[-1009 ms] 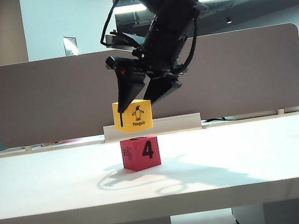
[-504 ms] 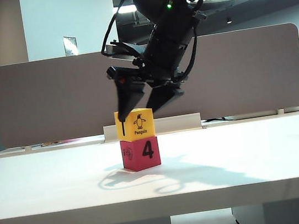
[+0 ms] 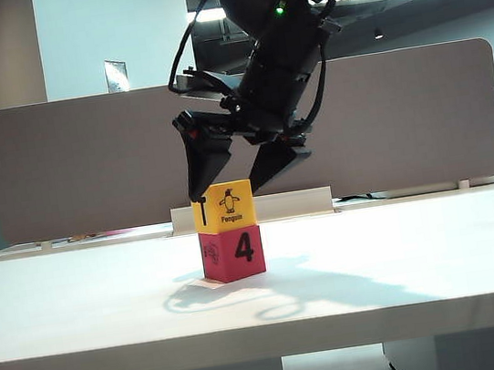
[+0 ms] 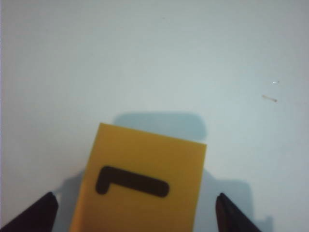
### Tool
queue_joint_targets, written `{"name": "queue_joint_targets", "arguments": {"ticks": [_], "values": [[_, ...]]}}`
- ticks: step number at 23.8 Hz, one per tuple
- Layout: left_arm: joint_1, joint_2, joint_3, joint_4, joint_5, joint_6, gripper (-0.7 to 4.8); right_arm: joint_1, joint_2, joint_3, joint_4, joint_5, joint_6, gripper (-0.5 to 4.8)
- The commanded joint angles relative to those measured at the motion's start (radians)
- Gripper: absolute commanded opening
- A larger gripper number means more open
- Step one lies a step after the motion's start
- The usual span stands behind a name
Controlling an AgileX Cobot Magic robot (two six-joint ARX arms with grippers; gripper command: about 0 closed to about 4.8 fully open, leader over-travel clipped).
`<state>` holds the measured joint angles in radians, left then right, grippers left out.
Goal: Stack one letter block on top of another letter block.
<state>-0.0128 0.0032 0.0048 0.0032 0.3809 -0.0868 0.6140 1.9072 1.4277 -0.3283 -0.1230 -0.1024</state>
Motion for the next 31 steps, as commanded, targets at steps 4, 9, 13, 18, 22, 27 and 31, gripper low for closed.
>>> {"name": "queue_joint_targets", "arguments": {"ticks": [4, 9, 13, 18, 22, 27, 31], "values": [[0.002, 0.001, 0.006, 0.011, -0.002, 0.000, -0.06, 0.002, -0.027, 0.066, -0.080, 0.032, -0.004, 4.79], [0.002, 0.001, 0.006, 0.011, -0.002, 0.000, -0.06, -0.008, -0.068, 0.111, -0.098, 0.121, -0.006, 4.32], [0.002, 0.001, 0.005, 0.009, -0.002, 0.000, -0.06, -0.039, -0.136, 0.116, -0.103, 0.177, -0.019, 0.29], [0.001, 0.001, 0.005, -0.005, -0.002, 0.001, -0.06, -0.106, -0.206, 0.116, -0.146, 0.163, -0.028, -0.01], [0.001, 0.001, 0.004, -0.035, -0.003, 0.001, -0.06, -0.162, -0.251, 0.112, -0.185, 0.139, -0.028, -0.01], [0.001, 0.001, 0.004, -0.050, -0.003, 0.001, -0.06, -0.238, -0.333, 0.030, -0.161, 0.100, 0.005, -0.02], [0.001, 0.001, 0.004, -0.053, -0.003, 0.001, -0.05, -0.321, -0.483, -0.188, -0.046, 0.082, 0.045, -0.02]]}}
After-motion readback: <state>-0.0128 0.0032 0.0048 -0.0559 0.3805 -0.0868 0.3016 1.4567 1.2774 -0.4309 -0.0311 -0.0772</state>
